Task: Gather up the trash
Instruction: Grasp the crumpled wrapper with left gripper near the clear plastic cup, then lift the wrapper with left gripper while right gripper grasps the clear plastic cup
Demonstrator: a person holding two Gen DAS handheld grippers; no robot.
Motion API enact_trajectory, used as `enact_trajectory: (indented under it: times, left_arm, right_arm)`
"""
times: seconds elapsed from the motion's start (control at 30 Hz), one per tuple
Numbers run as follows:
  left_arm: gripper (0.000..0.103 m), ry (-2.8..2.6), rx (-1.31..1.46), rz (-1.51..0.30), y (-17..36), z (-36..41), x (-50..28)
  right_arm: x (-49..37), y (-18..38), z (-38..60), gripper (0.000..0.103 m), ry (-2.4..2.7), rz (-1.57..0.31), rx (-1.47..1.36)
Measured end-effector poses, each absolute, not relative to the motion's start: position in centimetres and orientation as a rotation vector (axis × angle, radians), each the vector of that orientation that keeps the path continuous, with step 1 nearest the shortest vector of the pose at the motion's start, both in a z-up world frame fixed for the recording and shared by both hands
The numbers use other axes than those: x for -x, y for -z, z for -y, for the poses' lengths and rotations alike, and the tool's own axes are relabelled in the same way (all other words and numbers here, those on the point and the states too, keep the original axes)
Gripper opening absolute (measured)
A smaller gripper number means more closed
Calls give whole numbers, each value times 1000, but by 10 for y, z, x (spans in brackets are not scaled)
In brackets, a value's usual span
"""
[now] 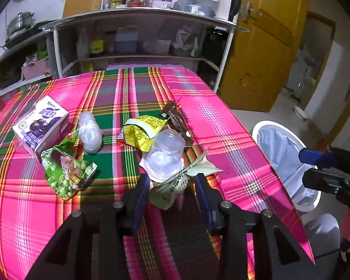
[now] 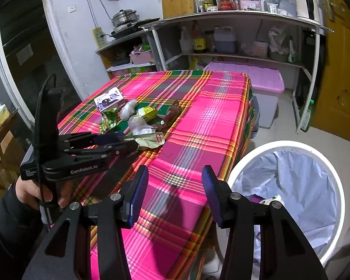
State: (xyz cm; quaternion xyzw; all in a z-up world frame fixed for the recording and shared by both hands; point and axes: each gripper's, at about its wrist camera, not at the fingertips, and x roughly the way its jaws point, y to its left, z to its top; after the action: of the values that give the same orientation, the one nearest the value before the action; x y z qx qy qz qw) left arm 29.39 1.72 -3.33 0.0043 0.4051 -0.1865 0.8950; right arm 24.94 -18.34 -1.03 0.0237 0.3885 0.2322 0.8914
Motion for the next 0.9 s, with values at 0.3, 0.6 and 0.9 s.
enact_trajectory:
  times: [0.3, 0.6, 0.9]
  left_arm:
    - [13, 420, -63, -836, 33, 1, -276]
    - [10, 367, 34, -768, 19, -19, -241]
    - [10, 245, 146, -695, 1, -66, -212]
  right_arm:
    - [-248, 10, 182, 49, -482, -804, -54]
    - [-245, 6, 179, 49, -487, -793, -53]
    - [-258, 8, 149, 49, -537, -799, -12]
